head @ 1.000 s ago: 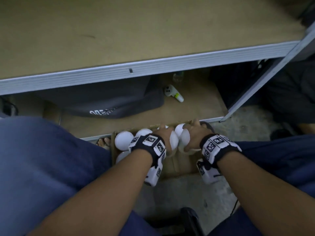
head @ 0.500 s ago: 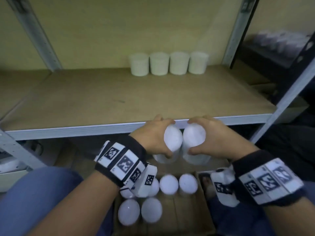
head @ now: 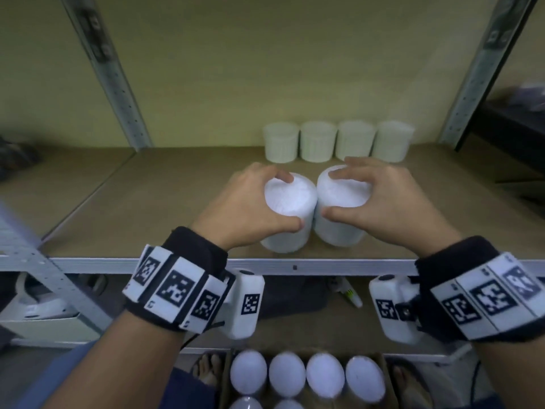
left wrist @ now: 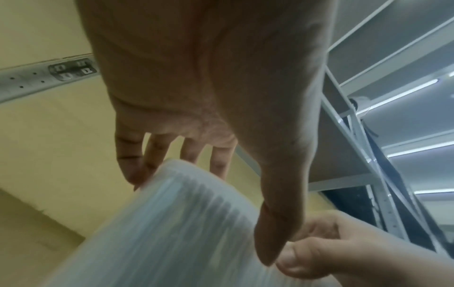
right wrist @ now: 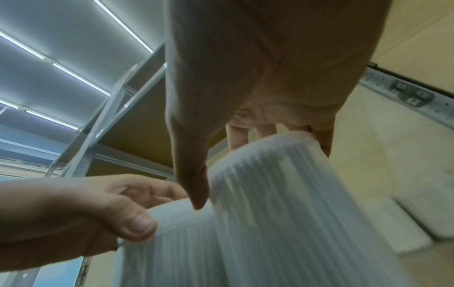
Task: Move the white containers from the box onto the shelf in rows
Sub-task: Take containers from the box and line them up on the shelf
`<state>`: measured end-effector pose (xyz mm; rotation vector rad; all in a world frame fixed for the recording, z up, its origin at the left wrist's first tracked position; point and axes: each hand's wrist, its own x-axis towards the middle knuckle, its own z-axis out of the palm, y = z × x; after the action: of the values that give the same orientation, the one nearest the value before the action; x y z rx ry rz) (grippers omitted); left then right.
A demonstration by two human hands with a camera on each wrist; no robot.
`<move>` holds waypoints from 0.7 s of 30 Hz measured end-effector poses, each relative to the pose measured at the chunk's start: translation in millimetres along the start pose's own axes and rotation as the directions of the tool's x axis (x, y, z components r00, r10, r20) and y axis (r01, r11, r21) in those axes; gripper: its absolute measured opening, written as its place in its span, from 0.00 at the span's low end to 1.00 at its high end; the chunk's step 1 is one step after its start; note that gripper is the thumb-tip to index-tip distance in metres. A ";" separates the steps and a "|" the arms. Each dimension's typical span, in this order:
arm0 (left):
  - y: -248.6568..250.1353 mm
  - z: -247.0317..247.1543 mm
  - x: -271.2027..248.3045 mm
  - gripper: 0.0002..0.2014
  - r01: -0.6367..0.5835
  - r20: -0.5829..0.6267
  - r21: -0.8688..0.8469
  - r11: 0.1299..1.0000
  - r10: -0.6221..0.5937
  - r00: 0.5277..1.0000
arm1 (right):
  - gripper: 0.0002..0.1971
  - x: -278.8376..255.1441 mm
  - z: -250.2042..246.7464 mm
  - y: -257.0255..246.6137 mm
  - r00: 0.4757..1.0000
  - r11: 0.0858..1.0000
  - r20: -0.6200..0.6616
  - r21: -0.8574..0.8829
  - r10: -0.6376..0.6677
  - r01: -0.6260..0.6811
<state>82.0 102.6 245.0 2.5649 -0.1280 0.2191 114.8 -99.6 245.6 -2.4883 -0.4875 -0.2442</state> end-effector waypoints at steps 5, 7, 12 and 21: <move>-26.5 21.8 9.5 0.25 0.087 -0.053 -0.039 0.995 -0.089 0.995 | 0.30 15.4 43.0 9.4 0.995 0.998 0.077 -0.013 0.061 -0.060; -32.1 25.4 10.1 0.24 0.105 -0.065 -0.063 0.992 -0.109 0.992 | 0.29 18.0 51.8 8.5 0.997 0.998 0.064 -0.040 0.046 -0.044; -35.8 25.1 11.6 0.25 0.090 -0.052 -0.016 0.996 -0.091 0.995 | 0.30 20.8 57.7 7.7 0.996 0.997 0.075 -0.066 0.047 -0.042; -25.8 11.4 -10.4 0.17 0.022 -0.157 0.114 0.993 -0.003 0.988 | 0.17 -3.1 26.0 0.2 0.999 0.997 -0.031 -0.076 0.014 -0.017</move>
<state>76.8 118.6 220.0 2.6503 -0.0411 0.4340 113.7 -85.5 223.6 -2.5578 -0.4538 -0.2997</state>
